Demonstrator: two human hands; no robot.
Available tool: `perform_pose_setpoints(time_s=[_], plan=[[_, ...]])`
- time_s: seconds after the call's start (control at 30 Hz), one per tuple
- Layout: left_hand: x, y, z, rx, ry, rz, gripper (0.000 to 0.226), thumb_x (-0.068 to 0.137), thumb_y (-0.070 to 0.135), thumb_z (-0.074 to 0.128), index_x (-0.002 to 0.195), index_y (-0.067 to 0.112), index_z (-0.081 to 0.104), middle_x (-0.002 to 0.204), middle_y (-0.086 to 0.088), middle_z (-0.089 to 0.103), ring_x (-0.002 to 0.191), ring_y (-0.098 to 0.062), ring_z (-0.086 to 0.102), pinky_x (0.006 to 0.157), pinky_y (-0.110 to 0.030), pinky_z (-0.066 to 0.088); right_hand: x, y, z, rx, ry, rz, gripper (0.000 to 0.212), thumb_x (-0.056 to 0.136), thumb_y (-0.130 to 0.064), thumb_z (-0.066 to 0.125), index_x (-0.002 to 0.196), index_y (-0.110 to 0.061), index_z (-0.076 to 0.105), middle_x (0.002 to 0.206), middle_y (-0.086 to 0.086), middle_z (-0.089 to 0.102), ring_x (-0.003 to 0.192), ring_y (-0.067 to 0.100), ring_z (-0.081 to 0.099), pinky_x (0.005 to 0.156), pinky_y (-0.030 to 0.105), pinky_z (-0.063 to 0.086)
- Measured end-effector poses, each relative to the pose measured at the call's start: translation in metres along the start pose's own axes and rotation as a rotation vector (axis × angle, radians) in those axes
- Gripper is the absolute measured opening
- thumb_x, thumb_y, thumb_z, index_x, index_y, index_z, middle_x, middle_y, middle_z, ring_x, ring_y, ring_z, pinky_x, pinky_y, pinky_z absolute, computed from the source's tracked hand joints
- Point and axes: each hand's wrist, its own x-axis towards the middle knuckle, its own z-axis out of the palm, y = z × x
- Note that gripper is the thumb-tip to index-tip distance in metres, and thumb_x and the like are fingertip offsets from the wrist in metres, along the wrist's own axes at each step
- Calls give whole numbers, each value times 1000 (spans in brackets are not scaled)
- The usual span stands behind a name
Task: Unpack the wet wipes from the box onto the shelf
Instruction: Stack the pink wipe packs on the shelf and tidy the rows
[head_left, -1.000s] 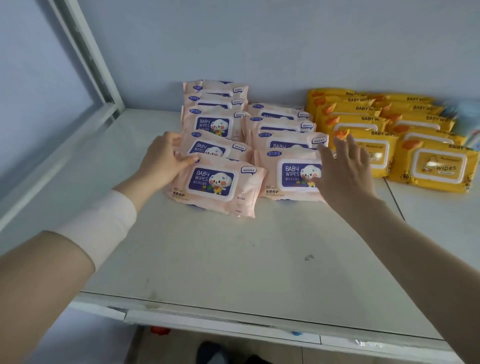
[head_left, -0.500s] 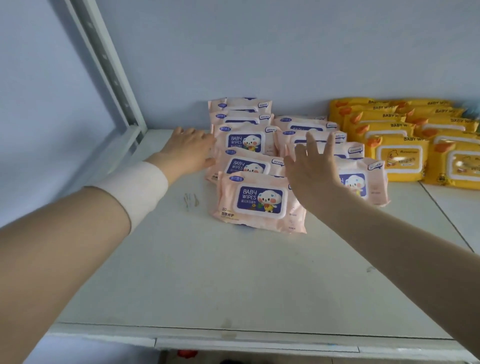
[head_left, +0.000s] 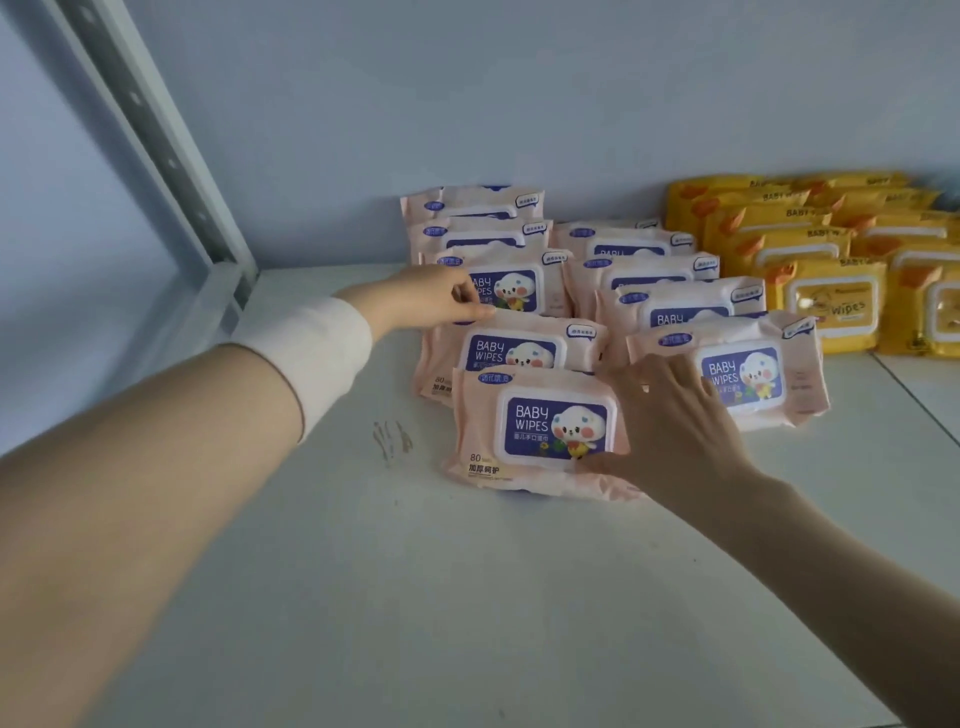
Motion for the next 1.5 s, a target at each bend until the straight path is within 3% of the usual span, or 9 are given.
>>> perform_pose_setpoints(time_s=[0.17,0.37,0.53,0.67,0.8,1.0,1.23,1.33,1.5], plan=[[-2,-15,-4,-206,-104,89,21,88,42,55,79,23,55,81,4,53,74,-12,46,66,-25,37,12,-10,6,32,86,-42,92,67,-63,67,142,-23,31,139,9,36,125,30,34,105,39,28],[5,-21,-12,-398,98,161,18,92,24,55,75,28,50,72,7,47,60,4,42,56,-6,33,55,-23,3,-35,182,10,95,68,-63,65,142,-20,25,146,15,26,130,34,29,107,44,27],[21,-30,-14,-340,176,138,25,95,26,48,98,6,63,98,-8,56,91,-16,49,77,-20,38,78,-21,4,69,254,-5,103,65,-56,74,144,-16,22,137,14,34,122,30,36,103,38,33],[37,-38,-14,-286,461,136,31,95,26,50,105,2,66,106,-10,63,98,-23,57,93,-34,44,80,-16,6,140,231,-28,107,63,-59,72,146,-19,17,139,10,28,125,26,31,107,34,31],[50,-40,-12,-407,297,-4,38,93,26,52,124,4,53,133,-8,53,119,-20,52,100,-25,38,82,-16,7,146,243,-38,111,62,-57,74,147,-17,15,139,12,28,125,28,31,107,35,29],[59,-48,-15,-348,287,24,29,94,22,53,101,-3,67,87,-5,53,70,-9,48,58,-3,32,91,-15,10,124,260,-60,111,62,-57,75,148,-25,12,135,12,30,122,28,32,103,37,35],[61,-48,-25,-390,307,72,23,96,18,49,108,4,64,120,-6,62,102,-13,54,86,-11,41,111,-23,8,140,312,-17,114,64,-55,75,149,-20,8,133,10,31,121,26,32,99,34,36],[68,-52,-26,-257,382,96,26,94,19,51,107,4,67,134,-13,52,127,-26,41,109,-23,24,118,-25,7,143,279,18,118,65,-57,73,149,-16,1,135,9,27,124,25,29,101,32,33],[73,-52,-25,-364,272,72,23,96,23,47,86,6,58,90,-11,55,83,-17,47,67,-16,34,118,-26,14,170,333,66,108,60,-49,80,142,-4,26,130,13,38,119,30,36,98,35,36]])
